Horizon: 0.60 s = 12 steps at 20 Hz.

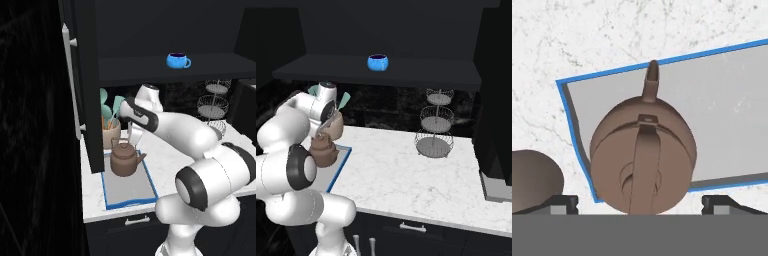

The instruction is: Pick the kettle from the counter and place it on the tray. Then pick the mug from the cabinet and place it on the tray. Then close the cabinet doors.

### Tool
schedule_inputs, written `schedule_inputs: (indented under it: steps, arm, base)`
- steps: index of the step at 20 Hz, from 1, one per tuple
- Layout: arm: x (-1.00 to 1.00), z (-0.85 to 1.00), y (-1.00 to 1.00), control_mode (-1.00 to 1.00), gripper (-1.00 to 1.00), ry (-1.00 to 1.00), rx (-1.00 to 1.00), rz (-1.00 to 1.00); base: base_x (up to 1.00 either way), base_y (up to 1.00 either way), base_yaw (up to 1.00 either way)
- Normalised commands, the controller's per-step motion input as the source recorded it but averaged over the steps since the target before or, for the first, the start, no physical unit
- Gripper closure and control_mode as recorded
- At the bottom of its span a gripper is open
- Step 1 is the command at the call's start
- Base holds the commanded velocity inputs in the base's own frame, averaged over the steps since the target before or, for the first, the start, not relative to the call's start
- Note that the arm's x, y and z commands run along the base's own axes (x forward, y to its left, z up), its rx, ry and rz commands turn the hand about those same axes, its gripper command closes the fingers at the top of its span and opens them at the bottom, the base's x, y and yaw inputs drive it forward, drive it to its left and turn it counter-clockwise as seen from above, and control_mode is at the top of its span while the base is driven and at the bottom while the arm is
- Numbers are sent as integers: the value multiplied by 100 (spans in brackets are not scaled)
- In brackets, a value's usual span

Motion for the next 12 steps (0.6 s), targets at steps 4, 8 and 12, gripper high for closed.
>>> schedule_inputs:
  steps: [4,8,12]
  arm:
    - [-1,32,0,-100,-100,-4,0,0]
    - [-15,22,0,-100,-100,-5,0,0]
    - [-6,16,0,-100,-100,-7,0,-1]
  base:
    - [0,0,0]
    - [0,0,0]
    - [0,0,0]
